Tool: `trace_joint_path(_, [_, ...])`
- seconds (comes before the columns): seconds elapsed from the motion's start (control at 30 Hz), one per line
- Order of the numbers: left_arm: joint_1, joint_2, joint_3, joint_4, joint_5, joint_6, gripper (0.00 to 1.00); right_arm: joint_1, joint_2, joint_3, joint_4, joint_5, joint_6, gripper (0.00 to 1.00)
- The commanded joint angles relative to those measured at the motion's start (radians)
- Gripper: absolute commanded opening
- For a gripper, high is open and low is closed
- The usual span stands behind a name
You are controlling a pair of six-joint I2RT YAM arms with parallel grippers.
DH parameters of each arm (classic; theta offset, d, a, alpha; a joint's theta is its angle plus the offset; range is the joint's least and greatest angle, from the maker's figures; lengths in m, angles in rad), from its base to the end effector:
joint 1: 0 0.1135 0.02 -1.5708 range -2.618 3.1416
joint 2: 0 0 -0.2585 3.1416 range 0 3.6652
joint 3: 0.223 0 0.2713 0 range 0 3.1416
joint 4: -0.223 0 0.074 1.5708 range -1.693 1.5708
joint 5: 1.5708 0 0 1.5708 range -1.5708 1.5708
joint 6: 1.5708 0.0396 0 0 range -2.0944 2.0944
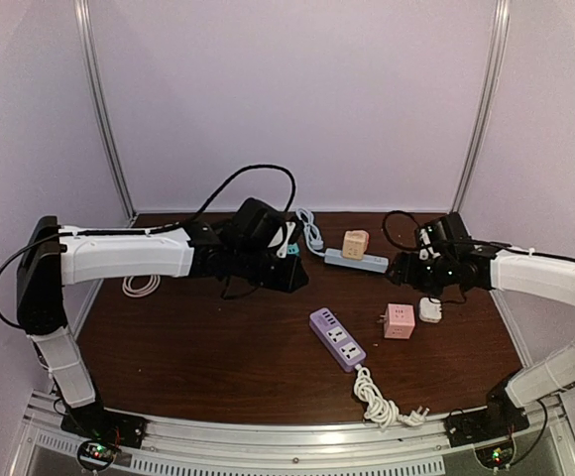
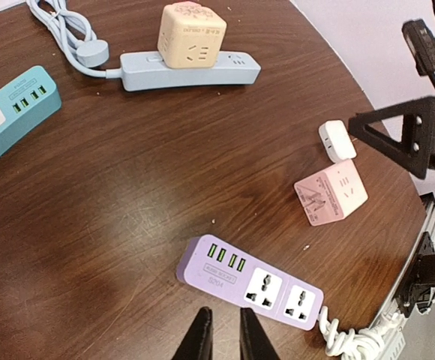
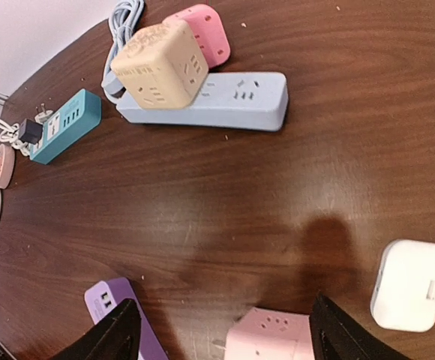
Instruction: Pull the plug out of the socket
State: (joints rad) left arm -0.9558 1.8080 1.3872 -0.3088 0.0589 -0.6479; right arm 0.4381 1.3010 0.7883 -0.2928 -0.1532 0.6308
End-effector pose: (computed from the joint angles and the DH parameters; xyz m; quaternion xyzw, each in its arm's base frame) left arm 0.2470 -0.3537 0.2358 0.1518 0.8998 -0.3120 0.2645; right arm 0.2596 0.1283 0.2036 0.0605 0.9234 0.2507 0.2842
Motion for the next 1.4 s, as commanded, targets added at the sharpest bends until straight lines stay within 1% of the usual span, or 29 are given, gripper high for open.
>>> trace_joint_path(0.0, [-0.001,-0.072,-0.063,0.024,-0.043,0.019,0.16,0.056,0.154,0.187,-0.050,0.157,-0.043,0.79])
trace_joint_path(0.13, [-0.001,-0.131,-0.125,0.026,-0.082,0.013,0.17,0.096,0.303,0.346,-0.064,0.268,-0.047,0.80])
trace_joint_path(0.23, [0.000,-0.173,-0.169,0.028,-0.092,0.014,0.17,0.105,0.402,0.451,-0.082,0.319,-0.045,0.80])
trace_joint_path(0.4, [0.001,-0.240,-0.235,0.031,-0.107,0.011,0.18,0.117,0.539,0.600,-0.090,0.356,-0.040,0.81])
trace_joint_path(0.73, [0.013,-0.346,-0.318,0.024,-0.120,0.017,0.18,0.120,0.809,0.936,-0.223,0.484,-0.041,0.83])
trace_joint_path(0.83, [0.019,-0.368,-0.329,0.019,-0.126,0.021,0.18,0.118,0.863,1.008,-0.274,0.526,-0.046,0.83])
trace_joint_path(0.93, [0.023,-0.392,-0.344,0.020,-0.135,0.016,0.18,0.117,0.886,1.023,-0.274,0.518,-0.051,0.82])
trace_joint_path(1.07, [0.031,-0.401,-0.354,0.019,-0.136,0.013,0.19,0.119,0.896,1.004,-0.268,0.485,-0.044,0.77])
trace_joint_path(1.1, [0.032,-0.401,-0.353,0.017,-0.136,0.013,0.19,0.120,0.892,0.990,-0.261,0.478,-0.044,0.75])
trace_joint_path(1.13, [0.031,-0.401,-0.352,0.016,-0.136,0.012,0.19,0.121,0.887,0.973,-0.246,0.470,-0.046,0.71])
trace_joint_path(1.27, [0.035,-0.389,-0.342,0.014,-0.136,0.010,0.19,0.136,0.842,0.886,-0.186,0.454,-0.072,0.50])
trace_joint_path(1.3, [0.036,-0.382,-0.339,0.014,-0.132,0.008,0.19,0.144,0.829,0.864,-0.170,0.453,-0.084,0.47])
trace_joint_path(1.37, [0.040,-0.369,-0.328,0.014,-0.124,0.004,0.19,0.161,0.799,0.814,-0.140,0.456,-0.108,0.43])
